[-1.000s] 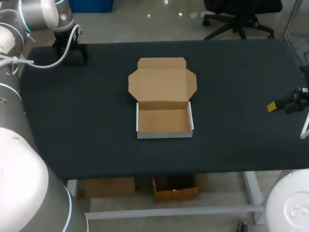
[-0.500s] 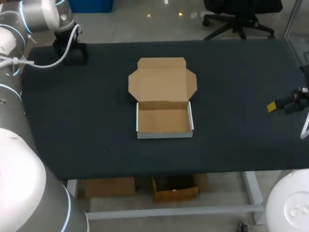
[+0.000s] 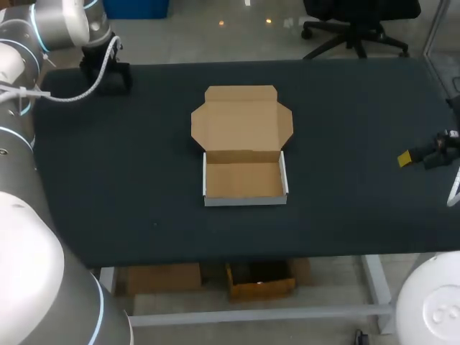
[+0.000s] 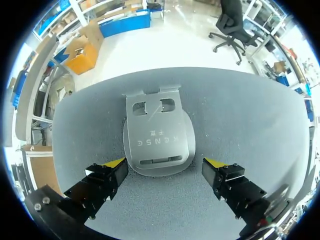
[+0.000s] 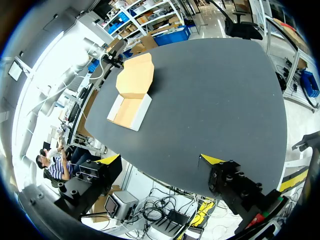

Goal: Assemble the packaging by folding the flat box into shape, placing the metal phone stand inside, and closing the box properly

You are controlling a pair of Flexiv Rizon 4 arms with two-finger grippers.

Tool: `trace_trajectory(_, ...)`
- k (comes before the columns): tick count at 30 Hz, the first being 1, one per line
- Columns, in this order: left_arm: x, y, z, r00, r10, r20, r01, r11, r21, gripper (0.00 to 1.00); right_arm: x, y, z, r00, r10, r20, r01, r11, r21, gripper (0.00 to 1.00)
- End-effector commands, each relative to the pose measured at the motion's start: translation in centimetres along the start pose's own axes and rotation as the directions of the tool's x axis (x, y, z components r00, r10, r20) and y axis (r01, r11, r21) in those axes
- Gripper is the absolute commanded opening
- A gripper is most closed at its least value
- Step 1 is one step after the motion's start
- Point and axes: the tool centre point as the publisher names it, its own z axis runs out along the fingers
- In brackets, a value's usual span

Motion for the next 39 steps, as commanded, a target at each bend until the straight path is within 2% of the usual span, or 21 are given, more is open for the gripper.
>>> trace_trajectory(1,-0.2,-1.2,0.7,1.0,0.001,-0.004,-0.002,0.983,-0.183,1.0,0.0,-0.1,-0.2,1.0,-0.001,-0.003,0.001,1.0,0.0,1.0)
trace_trajectory(39,-0.3,-3.2,1.3,1.0,0.016,0.0,-0.016,0.982,-0.187,0.85,0.0,-0.1,-0.2,1.0,-0.001,-0.003,0.001,1.0,0.0,1.0)
